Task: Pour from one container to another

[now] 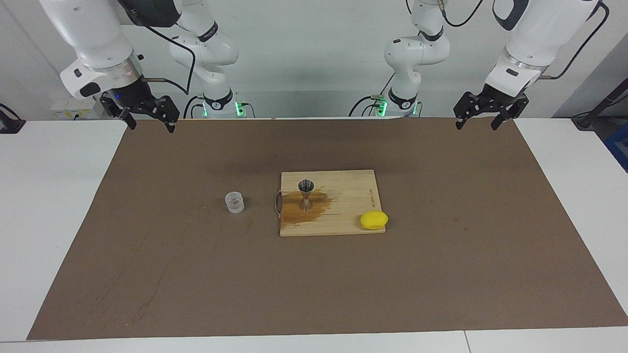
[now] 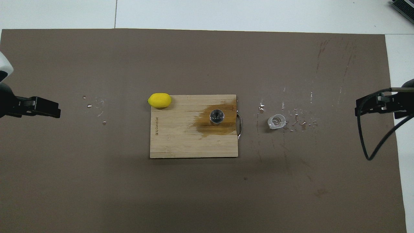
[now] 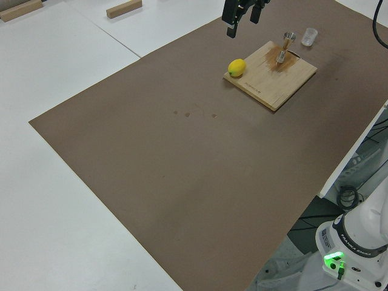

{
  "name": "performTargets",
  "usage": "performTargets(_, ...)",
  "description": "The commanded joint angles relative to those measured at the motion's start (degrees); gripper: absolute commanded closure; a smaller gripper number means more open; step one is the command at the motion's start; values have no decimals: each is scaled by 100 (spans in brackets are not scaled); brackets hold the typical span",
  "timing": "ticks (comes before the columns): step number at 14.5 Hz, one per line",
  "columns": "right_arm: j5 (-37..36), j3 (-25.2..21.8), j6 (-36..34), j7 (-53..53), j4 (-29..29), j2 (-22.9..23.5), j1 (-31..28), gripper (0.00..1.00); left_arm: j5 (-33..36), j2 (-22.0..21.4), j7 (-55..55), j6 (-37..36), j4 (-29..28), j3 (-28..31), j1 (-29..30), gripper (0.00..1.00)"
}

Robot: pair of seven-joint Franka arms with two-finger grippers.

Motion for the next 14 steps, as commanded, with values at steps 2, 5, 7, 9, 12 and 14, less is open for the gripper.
performTargets(2, 98, 34, -170, -162, 66, 40, -80, 0, -28, -150, -54, -50, -136, 38, -28, 0)
performTargets(5, 99, 25, -82, -101, 39, 31, -63, 0, -28, -150, -54, -50, -136, 38, -28, 0)
performTargets(7, 99, 16, 6, 92, 31, 31, -63, 0, -28, -150, -54, -42, -136, 38, -28, 0)
performTargets(9, 99, 25, 50, 382, 22, 31, -63, 0, -28, -150, -54, -50, -136, 38, -28, 0)
performTargets(12, 108, 25, 59, 374, 22, 31, -63, 0, -28, -150, -54, -50, -136, 38, -28, 0)
performTargets(14, 125, 25, 50, 374, 22, 31, -72, 0, -28, -150, -54, -42, -136, 38, -28, 0)
